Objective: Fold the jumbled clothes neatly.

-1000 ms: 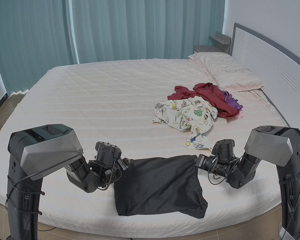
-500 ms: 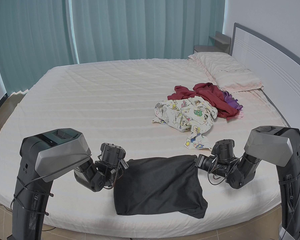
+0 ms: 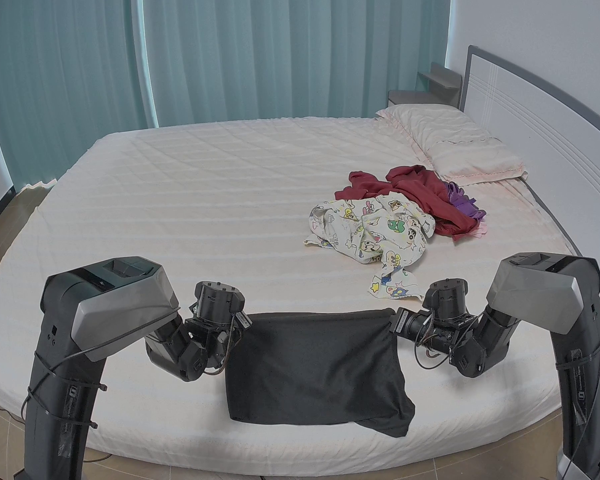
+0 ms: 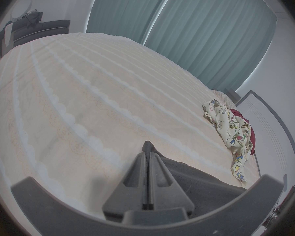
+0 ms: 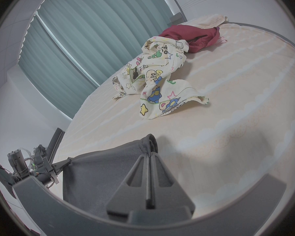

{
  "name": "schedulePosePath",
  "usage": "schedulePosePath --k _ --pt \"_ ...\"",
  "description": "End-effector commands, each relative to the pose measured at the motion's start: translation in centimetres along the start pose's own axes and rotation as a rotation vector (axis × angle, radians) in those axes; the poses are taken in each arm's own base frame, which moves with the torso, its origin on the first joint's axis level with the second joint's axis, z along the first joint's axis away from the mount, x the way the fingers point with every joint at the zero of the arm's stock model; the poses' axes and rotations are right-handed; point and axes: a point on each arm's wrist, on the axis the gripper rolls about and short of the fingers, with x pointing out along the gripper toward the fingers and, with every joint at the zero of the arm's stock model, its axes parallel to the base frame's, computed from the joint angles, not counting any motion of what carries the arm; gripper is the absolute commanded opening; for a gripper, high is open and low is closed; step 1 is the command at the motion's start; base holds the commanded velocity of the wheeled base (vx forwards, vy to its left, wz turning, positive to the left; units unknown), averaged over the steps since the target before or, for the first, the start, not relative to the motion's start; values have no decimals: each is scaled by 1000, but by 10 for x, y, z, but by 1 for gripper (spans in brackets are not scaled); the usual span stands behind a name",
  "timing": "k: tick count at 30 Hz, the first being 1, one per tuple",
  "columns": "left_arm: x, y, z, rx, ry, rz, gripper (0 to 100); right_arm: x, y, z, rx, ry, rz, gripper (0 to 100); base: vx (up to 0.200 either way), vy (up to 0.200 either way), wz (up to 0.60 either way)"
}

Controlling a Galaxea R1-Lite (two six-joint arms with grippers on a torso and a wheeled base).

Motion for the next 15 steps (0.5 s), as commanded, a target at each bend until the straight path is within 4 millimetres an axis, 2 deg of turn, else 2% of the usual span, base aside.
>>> schedulePosePath --k 1,9,10,11,12,15 --pt "4 5 2 -5 -4 13 0 5 -2 -5 -4 8 -7 0 0 0 0" --pt "7 7 -3 4 10 24 0 17 -2 -7 -9 -28 -34 0 0 0 0" --pt "7 8 -3 5 11 25 0 17 -3 -8 -9 -27 -35 100 0 0 0" --pt "7 7 -3 4 10 24 0 17 -3 -8 -9 -27 -35 100 0 0 0" --pt "7 8 -4 7 15 28 100 17 -3 -8 -9 -27 -35 100 0 0 0" --pt "6 8 -5 10 18 30 100 17 -2 -7 -9 -27 -33 100 0 0 0"
